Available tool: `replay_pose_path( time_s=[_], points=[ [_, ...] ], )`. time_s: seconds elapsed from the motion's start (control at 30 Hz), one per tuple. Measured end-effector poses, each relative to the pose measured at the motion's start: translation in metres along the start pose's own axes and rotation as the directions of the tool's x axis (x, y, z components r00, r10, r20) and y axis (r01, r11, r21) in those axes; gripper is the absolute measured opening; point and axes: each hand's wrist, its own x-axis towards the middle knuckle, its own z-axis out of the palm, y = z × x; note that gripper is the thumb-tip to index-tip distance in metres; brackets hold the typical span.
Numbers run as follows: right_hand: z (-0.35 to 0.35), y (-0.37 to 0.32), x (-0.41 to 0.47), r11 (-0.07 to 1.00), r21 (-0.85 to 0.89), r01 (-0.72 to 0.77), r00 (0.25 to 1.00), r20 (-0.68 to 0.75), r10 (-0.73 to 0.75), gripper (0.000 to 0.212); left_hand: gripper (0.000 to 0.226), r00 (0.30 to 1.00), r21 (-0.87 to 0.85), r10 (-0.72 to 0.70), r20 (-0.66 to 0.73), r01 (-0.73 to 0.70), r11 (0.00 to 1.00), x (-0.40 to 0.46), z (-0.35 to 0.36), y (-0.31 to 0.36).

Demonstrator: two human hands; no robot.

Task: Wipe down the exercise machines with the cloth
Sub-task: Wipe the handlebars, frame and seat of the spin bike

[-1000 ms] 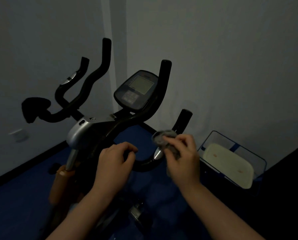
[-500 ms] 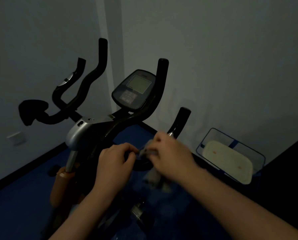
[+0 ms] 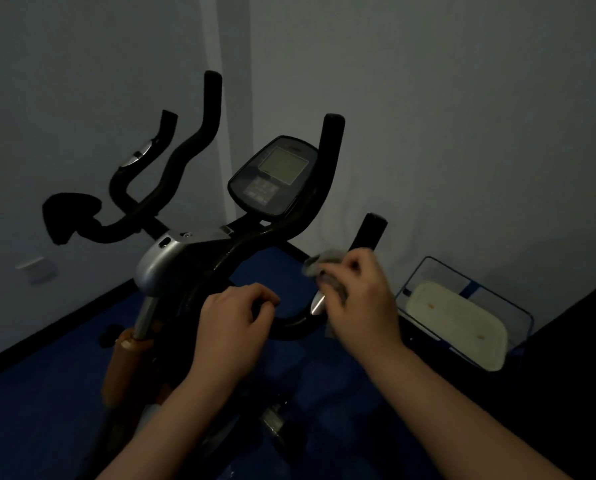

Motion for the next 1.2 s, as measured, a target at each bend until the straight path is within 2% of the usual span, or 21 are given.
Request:
replay_pose_path(
  time_s=[0.1, 0.17, 0.23, 0.3, 0.37, 0.43, 0.47, 0.53, 0.6, 0.63, 0.7, 0.8, 0.93, 1.03, 1.13, 1.2],
  points=[
    [-0.004, -0.010, -0.020, 0.995, 0.057, 0.080, 0.990, 0.115, -0.086, 0.039, 0.018, 1.000, 0.011, 0.005, 0.014, -0.005, 1.000, 0.000, 0.000, 0.000],
    [-0.008, 0.001, -0.007, 0.997, 0.023, 0.070, 0.997, 0.035, -0.070, 0.032, 0.019, 1.000, 0.008, 0.007, 0.009, -0.007, 1.000, 0.000, 0.000, 0.001],
    [-0.010, 0.010, 0.009, 0.999, 0.015, -0.033, 0.996, -0.082, 0.034, 0.017, 0.016, 1.000, 0.010, 0.007, 0.011, -0.008, 1.000, 0.000, 0.000, 0.001],
    [-0.004, 0.004, 0.006, 0.995, 0.025, -0.101, 0.990, -0.091, 0.103, 0.011, 0.017, 1.000, 0.009, 0.002, 0.012, -0.003, 1.000, 0.000, -0.001, 0.001],
    [0.004, -0.012, -0.016, 0.999, -0.016, 0.032, 0.999, 0.027, -0.032, 0.012, 0.018, 1.000, 0.008, 0.001, 0.015, -0.001, 1.000, 0.000, -0.001, 0.000],
    [0.004, -0.008, -0.022, 0.984, 0.012, 0.177, 0.975, 0.132, -0.177, 0.012, 0.020, 1.000, 0.014, -0.001, 0.024, 0.001, 1.000, 0.000, -0.002, 0.002],
    [0.002, 0.000, -0.013, 0.988, 0.026, 0.153, 0.980, 0.121, -0.155, 0.011, 0.021, 1.000, 0.017, -0.001, 0.025, 0.001, 1.000, 0.001, -0.002, 0.002],
    [-0.003, 0.012, 0.007, 0.996, 0.089, -0.033, 0.999, -0.009, 0.034, 0.008, 0.021, 1.000, 0.017, -0.004, 0.021, 0.004, 1.000, 0.001, -0.001, 0.003],
    [0.000, 0.014, 0.009, 0.936, 0.285, -0.206, 0.957, -0.143, 0.254, 0.007, 0.019, 1.000, 0.013, -0.008, 0.010, 0.008, 1.000, 0.000, -0.002, 0.004],
    [0.005, 0.010, 0.000, 0.898, 0.370, -0.239, 0.932, -0.173, 0.319, 0.008, 0.018, 1.000, 0.015, -0.008, 0.006, 0.008, 1.000, 0.000, -0.002, 0.003],
    [0.017, 0.000, -0.025, 0.870, 0.442, -0.218, 0.937, -0.154, 0.313, 0.009, 0.015, 1.000, 0.021, -0.002, 0.010, 0.002, 1.000, -0.001, -0.002, 0.002],
    [0.015, 0.013, -0.013, 0.893, 0.421, -0.160, 0.959, -0.149, 0.242, 0.009, 0.017, 1.000, 0.033, 0.007, 0.011, -0.007, 0.999, 0.001, -0.003, 0.003],
    [0.007, 0.028, 0.028, 0.888, 0.431, -0.161, 0.897, -0.310, 0.314, 0.008, 0.020, 1.000, 0.059, 0.005, 0.027, -0.007, 0.998, 0.001, -0.003, 0.006],
    [0.033, 0.018, -0.004, 0.792, 0.561, -0.241, 0.856, -0.262, 0.446, 0.015, 0.012, 1.000, 0.057, 0.015, 0.005, -0.015, 0.998, 0.000, -0.002, 0.004],
    [0.032, 0.018, -0.011, 0.778, 0.581, -0.239, 0.859, -0.248, 0.449, 0.019, 0.016, 0.999, 0.059, 0.038, -0.009, -0.037, 0.998, 0.000, -0.002, 0.005],
    [0.017, 0.029, 0.022, 0.773, 0.575, -0.269, 0.780, -0.340, 0.525, 0.021, 0.013, 0.998, 0.073, 0.057, -0.006, -0.057, 0.996, 0.001, -0.002, 0.005]
  ],
)
